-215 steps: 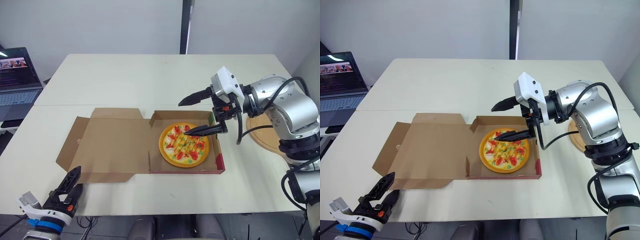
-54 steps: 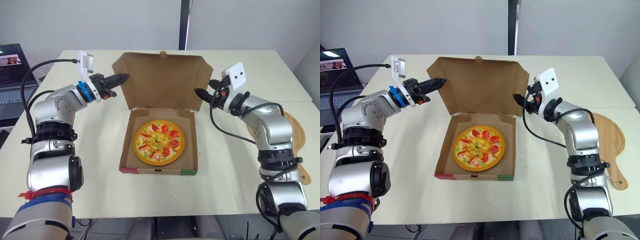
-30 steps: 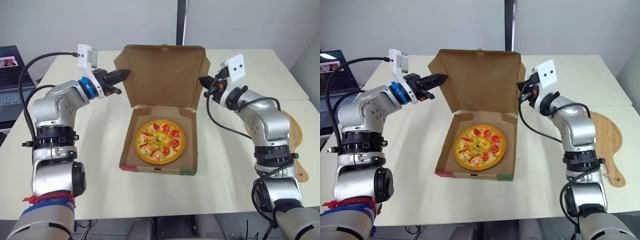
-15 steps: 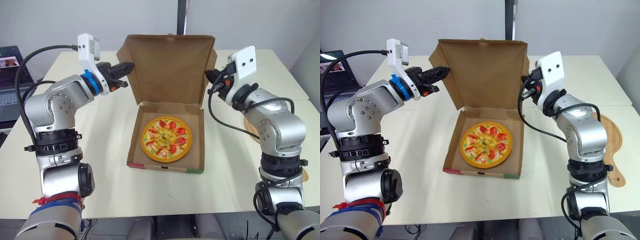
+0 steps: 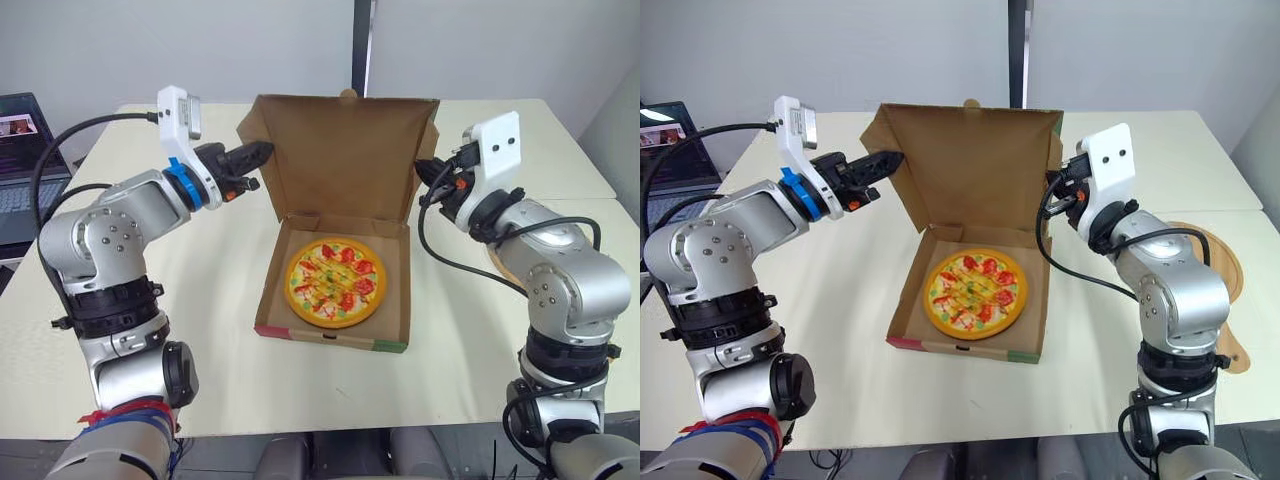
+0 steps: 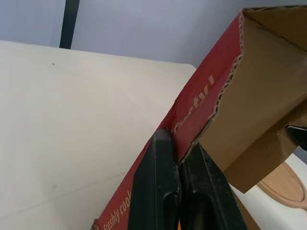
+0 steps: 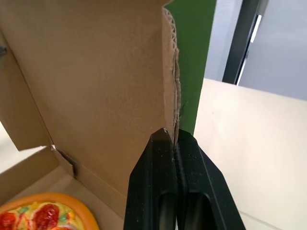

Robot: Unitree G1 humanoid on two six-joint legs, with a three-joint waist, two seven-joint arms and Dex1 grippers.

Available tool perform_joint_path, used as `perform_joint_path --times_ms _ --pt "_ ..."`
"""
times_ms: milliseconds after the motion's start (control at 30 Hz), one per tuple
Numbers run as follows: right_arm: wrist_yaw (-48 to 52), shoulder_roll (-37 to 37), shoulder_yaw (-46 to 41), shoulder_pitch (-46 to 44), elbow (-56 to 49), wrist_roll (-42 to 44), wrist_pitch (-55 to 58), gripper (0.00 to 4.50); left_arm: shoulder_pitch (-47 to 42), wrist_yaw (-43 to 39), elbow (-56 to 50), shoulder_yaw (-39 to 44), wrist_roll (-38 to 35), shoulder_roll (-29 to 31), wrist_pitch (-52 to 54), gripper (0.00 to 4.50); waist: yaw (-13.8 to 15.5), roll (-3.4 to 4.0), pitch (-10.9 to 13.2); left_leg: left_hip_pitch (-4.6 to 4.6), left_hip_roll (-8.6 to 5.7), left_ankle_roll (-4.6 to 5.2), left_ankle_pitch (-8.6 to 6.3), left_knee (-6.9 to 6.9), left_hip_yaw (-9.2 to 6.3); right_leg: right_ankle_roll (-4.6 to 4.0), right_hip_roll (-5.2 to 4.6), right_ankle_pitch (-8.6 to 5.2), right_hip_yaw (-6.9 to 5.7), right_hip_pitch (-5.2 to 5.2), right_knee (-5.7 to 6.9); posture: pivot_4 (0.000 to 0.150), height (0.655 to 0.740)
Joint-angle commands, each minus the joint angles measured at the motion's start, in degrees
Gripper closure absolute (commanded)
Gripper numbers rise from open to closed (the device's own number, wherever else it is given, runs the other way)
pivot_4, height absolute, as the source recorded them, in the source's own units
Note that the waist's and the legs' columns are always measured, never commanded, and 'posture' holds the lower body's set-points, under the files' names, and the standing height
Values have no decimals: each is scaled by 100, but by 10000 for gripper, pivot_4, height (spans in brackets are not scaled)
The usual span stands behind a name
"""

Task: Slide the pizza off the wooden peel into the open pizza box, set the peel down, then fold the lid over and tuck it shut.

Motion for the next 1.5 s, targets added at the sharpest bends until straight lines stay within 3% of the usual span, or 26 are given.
perform_joint_path --times_ms 33,267,633,967,1133,1267,1500 --pt "-16 271 170 -37 -655 472 301 44712 -23 42 -507 -66 -528 -220 279 45000 3 0 0 0 -1 0 0 1 1 0 0 0 1 0 0 1500 7400" --pt "-217 511 151 260 -1163 563 729 44712 128 290 -781 187 -826 -364 638 45000 15 0 -1 1 0 0 0 3 2 0 0 0 2 1 2 1500 7400" --pt "-395 632 313 1293 -2046 414 517 44712 1112 945 -1820 967 -1793 -632 1033 45000 61 0 -6 9 1 0 0 6 1 0 1 0 1 11 0 1500 7400" --pt "-613 688 556 2024 -2323 220 -233 44712 2066 2097 -2516 1095 -2819 -1152 515 45000 97 -1 -7 16 2 -1 -1 15 1 -1 2 -1 0 22 1 1500 7400" --pt "-697 647 694 2350 -2288 109 -750 44712 2668 2451 -2772 941 -3343 -1125 116 45000 106 -1 -8 18 2 -1 -1 19 0 -2 3 -1 -1 29 -2 1500 7400" --pt "-706 609 873 2801 -2271 26 -1196 44712 3089 2556 -3034 700 -3277 -964 -327 45000 111 -2 -9 26 2 0 -2 19 1 -2 3 -1 -1 38 -5 1500 7400" --pt "-690 420 1234 3593 -2110 -295 -2062 44712 3815 2262 -3666 -89 -2167 -696 -1448 45000 110 -2 -12 37 3 1 -2 17 4 -3 5 -2 0 48 -7 1500 7400"
